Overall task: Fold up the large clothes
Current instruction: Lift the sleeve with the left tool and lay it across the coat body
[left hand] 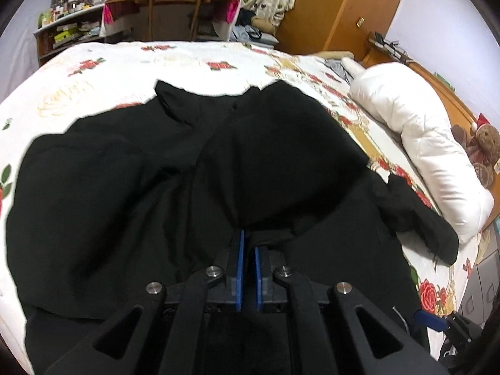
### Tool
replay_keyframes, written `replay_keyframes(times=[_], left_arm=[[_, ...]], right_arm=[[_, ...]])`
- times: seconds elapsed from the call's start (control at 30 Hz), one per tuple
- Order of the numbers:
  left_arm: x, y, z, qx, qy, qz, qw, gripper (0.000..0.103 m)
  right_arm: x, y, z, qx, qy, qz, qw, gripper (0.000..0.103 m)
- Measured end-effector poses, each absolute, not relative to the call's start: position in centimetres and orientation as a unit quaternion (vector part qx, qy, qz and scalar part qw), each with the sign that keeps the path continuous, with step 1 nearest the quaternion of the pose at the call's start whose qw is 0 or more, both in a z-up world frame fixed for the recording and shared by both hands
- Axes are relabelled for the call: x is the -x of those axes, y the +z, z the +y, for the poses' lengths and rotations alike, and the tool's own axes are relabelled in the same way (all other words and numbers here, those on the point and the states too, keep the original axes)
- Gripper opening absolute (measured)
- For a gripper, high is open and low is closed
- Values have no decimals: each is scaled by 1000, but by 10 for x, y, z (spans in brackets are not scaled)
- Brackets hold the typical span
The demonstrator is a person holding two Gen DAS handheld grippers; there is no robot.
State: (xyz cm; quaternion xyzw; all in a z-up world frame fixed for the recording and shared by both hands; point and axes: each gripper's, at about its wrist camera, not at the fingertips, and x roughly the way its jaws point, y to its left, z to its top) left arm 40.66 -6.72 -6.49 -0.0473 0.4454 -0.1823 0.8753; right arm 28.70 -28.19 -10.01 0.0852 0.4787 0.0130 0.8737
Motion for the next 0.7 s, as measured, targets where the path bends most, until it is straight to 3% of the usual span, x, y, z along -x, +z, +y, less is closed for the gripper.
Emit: replay_keyframes(times=[0.1,0.23,0.3,0.33,0.37,0.7], left_arm=[[-422,-72,-75,62,-207,464,859,13],[-422,-78,-81,84,-230,480,843,31],[-406,-90,-77,96,-236,478,840,58],[-404,-89,-74,107,-245,474,839,81],[-402,-86,-70,120,-254,468,838,85],[-403,-51,-2,97,-188,426,880,85]], right_arm=[[-291,-103,-287,-93,12,480,872,70],[-298,-102,-292,-103,16,479,872,70],[-301,-99,-295,-110,17,474,873,70],[-303,-97,-297,-112,18,471,875,70],[-306,-95,-298,-115,19,469,876,70],[-364,-84,-292,-158,70,452,875,70]])
